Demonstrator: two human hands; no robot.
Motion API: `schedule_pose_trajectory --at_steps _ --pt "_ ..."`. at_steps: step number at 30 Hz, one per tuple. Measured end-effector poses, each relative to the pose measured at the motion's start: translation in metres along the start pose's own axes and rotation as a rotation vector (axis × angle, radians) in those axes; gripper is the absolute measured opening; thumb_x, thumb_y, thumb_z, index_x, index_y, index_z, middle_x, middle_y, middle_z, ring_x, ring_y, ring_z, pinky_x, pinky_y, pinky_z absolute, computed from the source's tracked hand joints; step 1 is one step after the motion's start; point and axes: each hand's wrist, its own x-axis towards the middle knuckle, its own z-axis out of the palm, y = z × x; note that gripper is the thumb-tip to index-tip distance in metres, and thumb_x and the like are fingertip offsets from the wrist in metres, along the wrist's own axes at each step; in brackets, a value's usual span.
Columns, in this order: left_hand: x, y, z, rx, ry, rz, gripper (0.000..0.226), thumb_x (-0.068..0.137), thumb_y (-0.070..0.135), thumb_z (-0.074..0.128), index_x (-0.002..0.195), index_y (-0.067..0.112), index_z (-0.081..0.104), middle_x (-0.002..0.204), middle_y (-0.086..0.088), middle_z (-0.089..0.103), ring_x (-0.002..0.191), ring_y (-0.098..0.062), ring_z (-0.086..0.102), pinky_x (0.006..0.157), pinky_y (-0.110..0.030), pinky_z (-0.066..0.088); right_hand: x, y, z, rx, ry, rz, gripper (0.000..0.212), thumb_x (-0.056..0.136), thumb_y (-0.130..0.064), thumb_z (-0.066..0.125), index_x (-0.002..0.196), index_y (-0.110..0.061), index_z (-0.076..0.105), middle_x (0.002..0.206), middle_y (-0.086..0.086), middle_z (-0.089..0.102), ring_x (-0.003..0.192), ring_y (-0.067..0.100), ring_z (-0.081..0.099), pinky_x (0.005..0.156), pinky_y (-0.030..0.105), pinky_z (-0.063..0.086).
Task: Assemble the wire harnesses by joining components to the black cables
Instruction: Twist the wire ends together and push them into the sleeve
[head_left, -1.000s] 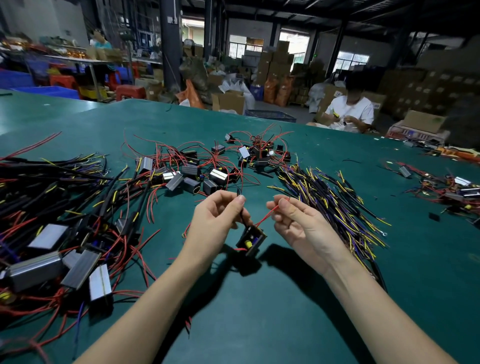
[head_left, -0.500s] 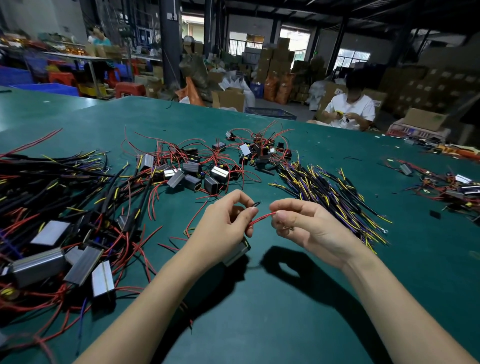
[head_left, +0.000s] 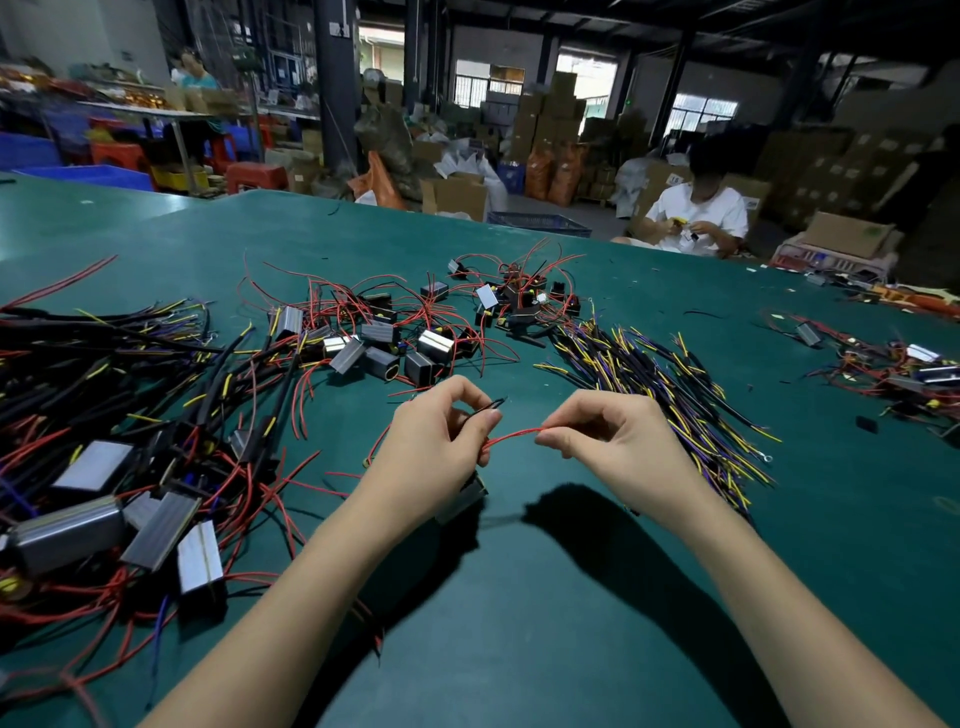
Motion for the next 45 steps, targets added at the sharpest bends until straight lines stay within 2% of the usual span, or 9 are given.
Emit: schedule_pose_trajectory --at_steps 7,15,19,23,27,31,33,37,45 --pt "-0.002 -0.002 0.000 0.181 0.128 -0.026 0.013 0.092 0.025 0.059 0.081 0.024 0.052 0.056 0.003 0.061 0.062 -0.027 0.058 0.070 -0.046 0.053 -0.005 0.010 0.011 -0.129 0.043 -0.135 0.007 0.080 -0.008 0.075 0.075 -0.013 0.072 0.065 -0.006 0.066 0.058 0.006 0.052 0.058 0.025 0.043" --pt "-0.005 0.003 0.004 0.117 0.066 -0.149 0.011 0.092 0.025 0.057 0.083 0.021 0.057 0.052 0.006 0.067 0.036 0.001 0.044 0.042 -0.014 0.031 -0.005 0.022 0.010 -0.433 0.078 -0.307 0.009 0.086 -0.011 0.068 0.079 -0.005 0.068 0.072 0.002 0.063 0.066 0.015 0.055 0.062 0.027 0.044" --pt "-0.004 0.004 0.005 -0.088 0.000 -0.294 0.010 0.095 0.020 0.053 0.092 0.013 0.059 0.058 -0.005 0.070 0.035 -0.010 0.050 0.035 -0.012 0.032 -0.001 0.027 0.006 -0.401 -0.073 -0.134 0.008 0.083 -0.014 0.073 0.077 -0.009 0.073 0.068 -0.005 0.066 0.062 0.004 0.057 0.060 0.018 0.041" --pt "-0.001 -0.004 0.007 -0.290 0.116 -0.291 0.010 0.093 0.015 0.057 0.089 0.008 0.063 0.068 -0.008 0.072 0.039 -0.011 0.052 0.039 -0.014 0.037 0.018 0.024 -0.012 -0.261 -0.326 0.200 0.020 0.077 -0.031 0.076 0.095 -0.024 0.075 0.079 -0.011 0.072 0.063 -0.012 0.056 0.063 0.007 0.040" --pt "0.003 -0.012 0.018 -0.316 0.385 -0.125 0.012 0.093 0.012 0.058 0.090 0.016 0.069 0.077 0.000 0.070 0.068 -0.010 0.062 0.069 -0.023 0.050 0.077 0.028 -0.026 -0.225 0.016 0.212 0.033 0.088 -0.044 0.061 0.083 -0.014 0.073 0.070 -0.004 0.071 0.063 0.003 0.059 0.058 0.019 0.041" --pt "0.005 -0.020 0.020 -0.290 0.482 -0.068 0.013 0.090 0.016 0.062 0.092 0.024 0.073 0.084 0.006 0.069 0.074 -0.005 0.058 0.073 -0.017 0.043 0.147 0.058 -0.005 -0.581 0.020 0.339 0.030 0.090 -0.021 0.057 0.077 0.004 0.067 0.077 0.024 0.063 0.081 0.034 0.059 0.066 0.028 0.036" --pt "0.007 -0.021 0.017 -0.293 0.518 -0.046 0.014 0.090 0.015 0.064 0.092 0.025 0.073 0.090 0.006 0.071 0.083 -0.003 0.062 0.076 -0.011 0.043 0.169 0.073 0.009 -0.687 -0.002 0.411 0.021 0.089 -0.014 0.052 0.074 0.000 0.056 0.078 0.019 0.056 0.083 0.035 0.057 0.068 0.032 0.041" --pt "0.008 -0.024 0.016 -0.306 0.527 -0.055 0.014 0.088 0.015 0.066 0.095 0.025 0.073 0.090 0.009 0.072 0.090 0.000 0.065 0.079 -0.009 0.044 0.189 0.094 0.026 -0.940 -0.010 0.419 0.017 0.089 -0.005 0.052 0.103 0.002 0.058 0.113 0.023 0.059 0.108 0.038 0.057 0.083 0.039 0.048" --pt "0.008 -0.024 0.016 -0.381 0.522 -0.091 0.007 0.083 0.015 0.072 0.080 0.020 0.069 0.076 0.008 0.071 0.074 -0.006 0.064 0.072 -0.016 0.048 0.193 0.107 0.033 -1.232 -0.088 0.263 0.030 0.082 0.011 0.050 0.110 0.005 0.058 0.113 0.023 0.060 0.110 0.038 0.056 0.079 0.041 0.048"
